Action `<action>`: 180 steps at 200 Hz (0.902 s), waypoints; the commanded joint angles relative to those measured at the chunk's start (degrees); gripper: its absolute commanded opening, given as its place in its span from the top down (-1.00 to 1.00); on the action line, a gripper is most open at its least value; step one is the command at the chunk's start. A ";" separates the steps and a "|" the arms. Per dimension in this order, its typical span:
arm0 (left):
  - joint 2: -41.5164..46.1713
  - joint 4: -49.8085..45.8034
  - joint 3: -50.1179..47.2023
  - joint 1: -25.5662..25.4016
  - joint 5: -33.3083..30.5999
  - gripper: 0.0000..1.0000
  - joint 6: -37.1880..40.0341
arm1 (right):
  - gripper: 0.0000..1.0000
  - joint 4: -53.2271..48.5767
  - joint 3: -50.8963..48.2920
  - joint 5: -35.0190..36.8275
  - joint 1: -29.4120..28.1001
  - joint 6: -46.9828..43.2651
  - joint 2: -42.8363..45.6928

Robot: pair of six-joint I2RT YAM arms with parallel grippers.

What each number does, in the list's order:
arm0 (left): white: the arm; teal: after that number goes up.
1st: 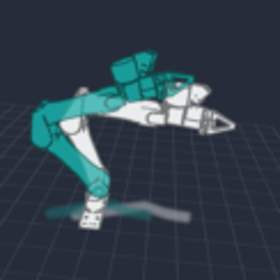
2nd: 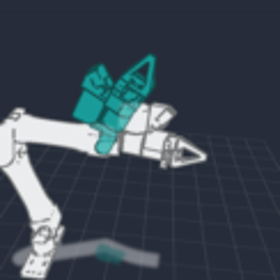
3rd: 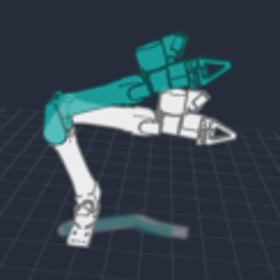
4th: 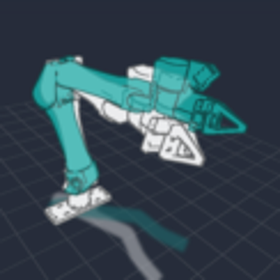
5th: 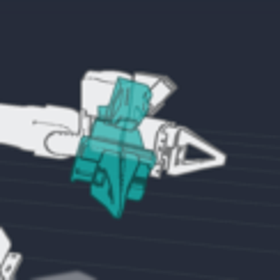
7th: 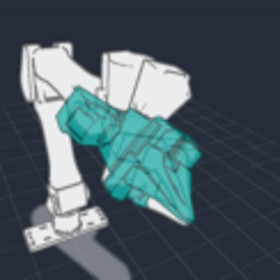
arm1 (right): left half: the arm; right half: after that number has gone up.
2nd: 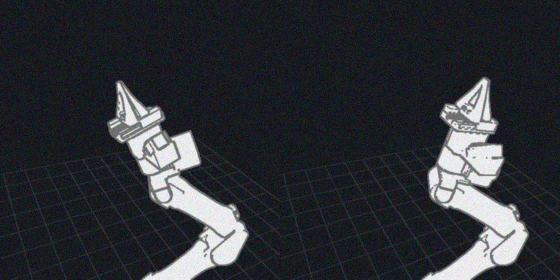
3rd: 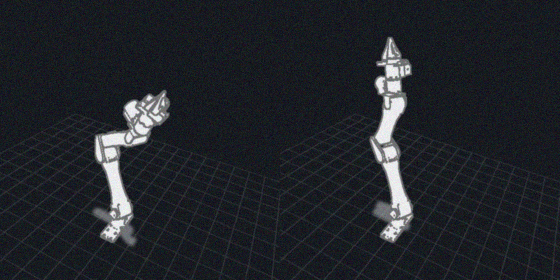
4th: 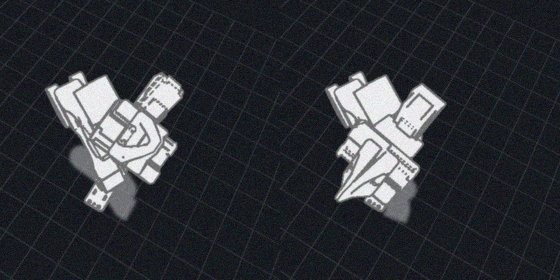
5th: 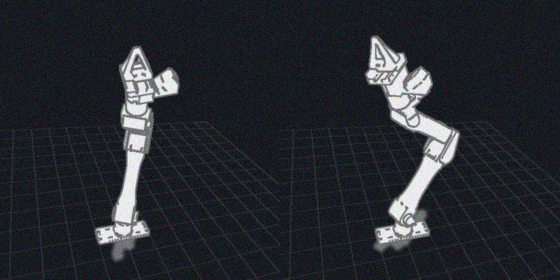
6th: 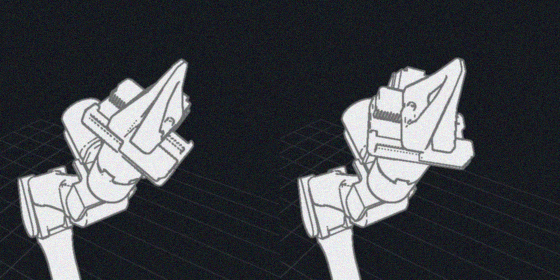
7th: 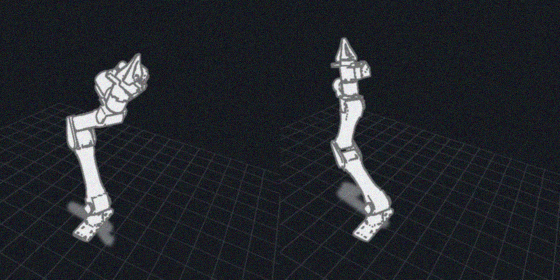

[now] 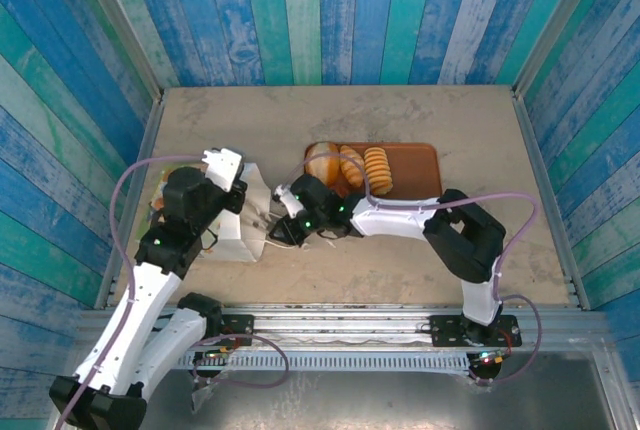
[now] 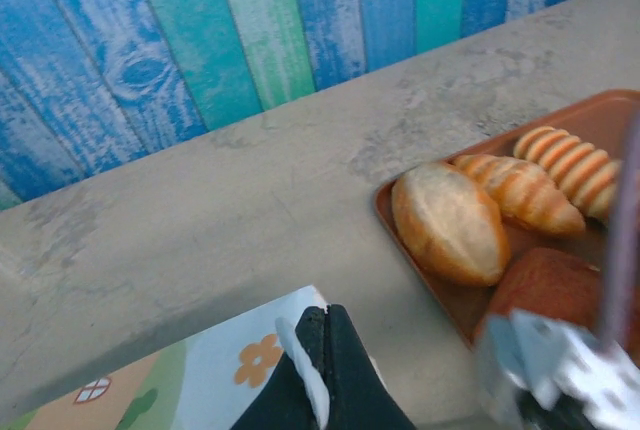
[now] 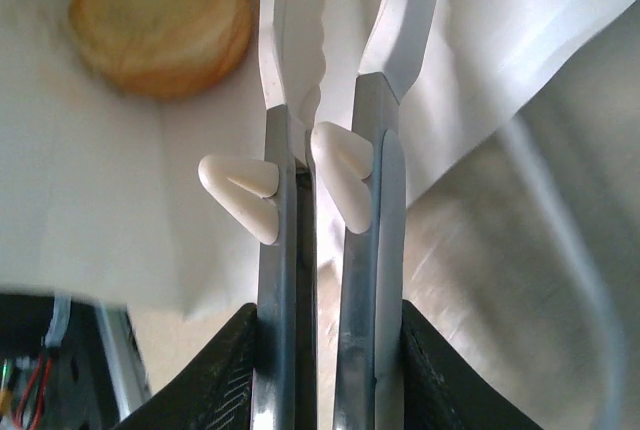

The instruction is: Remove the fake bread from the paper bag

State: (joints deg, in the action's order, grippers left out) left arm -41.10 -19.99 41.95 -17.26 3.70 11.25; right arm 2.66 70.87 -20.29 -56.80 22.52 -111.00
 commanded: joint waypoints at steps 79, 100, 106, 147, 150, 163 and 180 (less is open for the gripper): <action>-3.50 -8.64 8.46 -0.10 9.81 1.00 5.17 | 0.38 2.00 16.11 11.42 2.03 6.87 -10.69; -3.44 -10.95 9.63 -0.15 9.30 1.00 5.76 | 0.40 4.05 13.22 15.39 3.86 11.44 -8.73; -3.37 -11.64 9.85 -0.15 8.86 1.00 5.88 | 0.41 4.11 12.59 16.76 4.09 12.35 -7.94; -1.70 -12.42 9.64 -0.15 1.63 1.00 5.83 | 0.41 5.50 9.34 16.88 4.17 13.33 -4.03; -1.68 -12.29 9.57 -0.15 1.01 1.00 5.64 | 0.41 5.63 9.15 16.36 4.10 13.34 -3.90; -1.66 -11.56 9.31 -0.15 -1.60 1.00 4.75 | 0.39 6.06 8.57 13.64 3.72 12.65 -3.44; -1.77 -11.07 9.26 -0.15 -4.18 1.00 4.04 | 0.36 4.76 8.62 10.39 2.75 10.85 -2.81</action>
State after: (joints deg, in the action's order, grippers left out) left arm -43.94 -31.90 50.06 -17.26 4.67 16.38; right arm 5.56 79.81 -6.33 -52.45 34.39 -117.12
